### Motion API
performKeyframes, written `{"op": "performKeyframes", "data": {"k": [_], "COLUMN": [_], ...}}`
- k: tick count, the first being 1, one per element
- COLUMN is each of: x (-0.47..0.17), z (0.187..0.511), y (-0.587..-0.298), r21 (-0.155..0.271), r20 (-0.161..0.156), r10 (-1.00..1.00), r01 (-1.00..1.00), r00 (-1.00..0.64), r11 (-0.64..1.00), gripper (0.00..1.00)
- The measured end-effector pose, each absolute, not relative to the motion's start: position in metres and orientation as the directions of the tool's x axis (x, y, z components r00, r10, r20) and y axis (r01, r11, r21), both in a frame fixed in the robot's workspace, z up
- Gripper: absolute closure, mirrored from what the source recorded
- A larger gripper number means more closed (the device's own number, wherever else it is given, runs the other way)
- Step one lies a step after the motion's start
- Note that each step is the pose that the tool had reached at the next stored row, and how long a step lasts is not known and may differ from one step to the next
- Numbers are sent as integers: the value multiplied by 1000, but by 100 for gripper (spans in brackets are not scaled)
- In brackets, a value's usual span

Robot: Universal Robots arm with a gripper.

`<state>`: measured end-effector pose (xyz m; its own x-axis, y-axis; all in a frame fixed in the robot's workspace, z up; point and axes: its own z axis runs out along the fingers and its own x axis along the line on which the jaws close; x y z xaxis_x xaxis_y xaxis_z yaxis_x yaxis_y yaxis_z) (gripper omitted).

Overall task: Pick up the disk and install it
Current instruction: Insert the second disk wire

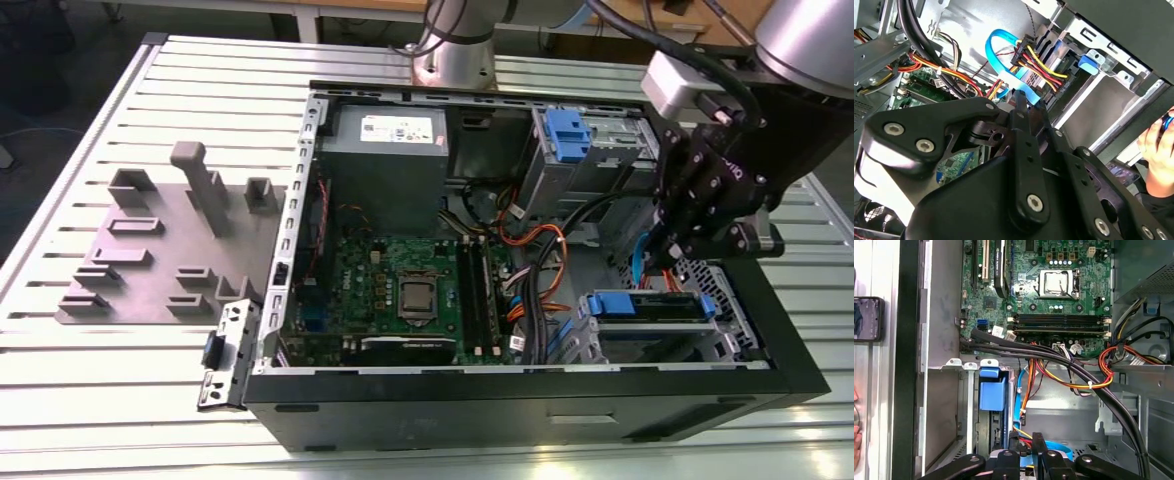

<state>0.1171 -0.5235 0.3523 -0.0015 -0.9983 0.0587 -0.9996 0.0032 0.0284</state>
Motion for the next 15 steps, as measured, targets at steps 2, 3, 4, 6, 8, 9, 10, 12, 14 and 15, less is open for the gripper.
{"op": "performKeyframes", "data": {"k": [2,3,4,6,8,9,10,12,14,15], "x": [117,117,117,117,117,117,117,118,120,120], "z": [356,357,359,362,362,362,362,363,363,362], "y": [-524,-523,-523,-524,-524,-523,-523,-523,-523,-523], "r21": [28,28,28,29,29,30,30,31,33,33], "r20": [59,59,59,59,58,58,58,59,59,59], "r10": [-998,-998,-998,-998,-998,-998,-998,-998,-998,-998], "r01": [-1000,-1000,-1000,-1000,-1000,-1000,-1000,-1000,-999,-999], "r00": [-2,-2,-2,-2,-2,-2,-2,-3,-5,-6], "r11": [3,3,3,3,3,3,3,5,7,8], "gripper": [75,75,75,75,75,75,75,75,75,75]}}
